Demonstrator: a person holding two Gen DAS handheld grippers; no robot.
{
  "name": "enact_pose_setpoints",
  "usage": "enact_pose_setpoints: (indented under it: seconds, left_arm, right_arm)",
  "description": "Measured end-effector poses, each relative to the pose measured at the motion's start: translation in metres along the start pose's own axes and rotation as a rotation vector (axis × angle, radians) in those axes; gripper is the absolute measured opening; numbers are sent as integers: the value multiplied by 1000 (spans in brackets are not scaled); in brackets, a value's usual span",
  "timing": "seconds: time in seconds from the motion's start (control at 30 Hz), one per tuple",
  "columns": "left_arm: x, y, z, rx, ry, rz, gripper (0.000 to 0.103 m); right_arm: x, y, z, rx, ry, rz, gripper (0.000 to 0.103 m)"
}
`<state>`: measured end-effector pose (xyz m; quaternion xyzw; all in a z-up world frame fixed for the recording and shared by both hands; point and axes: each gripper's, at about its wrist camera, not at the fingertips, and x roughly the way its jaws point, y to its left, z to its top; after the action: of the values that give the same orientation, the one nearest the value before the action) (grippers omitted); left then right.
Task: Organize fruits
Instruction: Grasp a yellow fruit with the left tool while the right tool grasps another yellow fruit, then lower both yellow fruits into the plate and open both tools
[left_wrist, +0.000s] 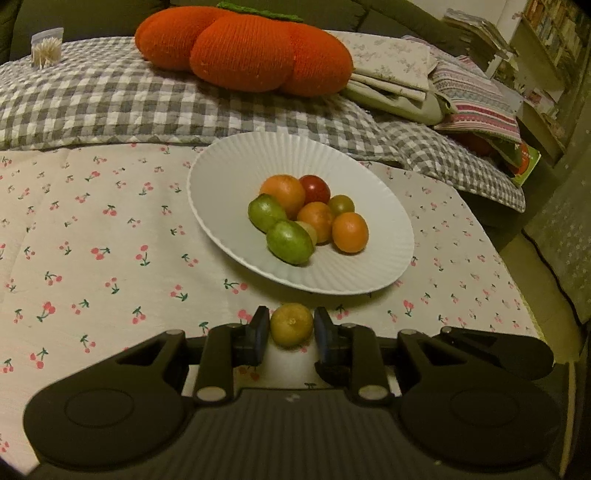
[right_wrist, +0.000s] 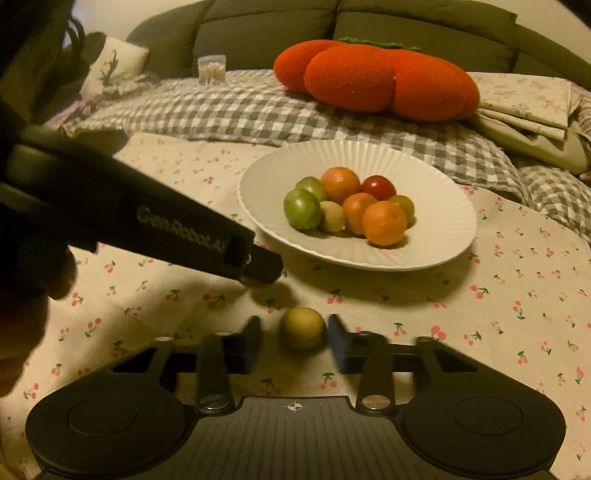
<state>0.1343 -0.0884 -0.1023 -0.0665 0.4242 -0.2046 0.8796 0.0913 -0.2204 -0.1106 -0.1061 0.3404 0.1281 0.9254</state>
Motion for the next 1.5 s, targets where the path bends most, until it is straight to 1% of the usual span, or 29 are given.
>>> enact_pose_setpoints:
  seconds: [0.17,0.47,0.77,0.9,1.07,1.27,1.5]
  left_arm:
    - [-8,3,0,15,-8,-4,25]
    - [-27,6,1,-8,-27,-45,25]
    - [-33,2,10,-28,-60,-71,25]
    - [-34,4,21,-38,-86,-58,25]
    - [-30,17,35,-74,-115,-24,25]
    - [-19,33,44,-117,-116,6,25]
    - [-9,33,54,-117,-122,23,25]
  right_arm:
    - [-7,1,-1,-7,-15,0,25]
    - [-21,-3,-6,-8,-38,-3,25]
    - [-32,-7,0,4,-79,-7,25]
    - [-33,-10,4,16,-95,-14,25]
    - [-37,-18,11,43,-124,-27,25]
    - [-34,-37,22,123,-141,-52,25]
    - [-23,-61,32,196,-134,-83,25]
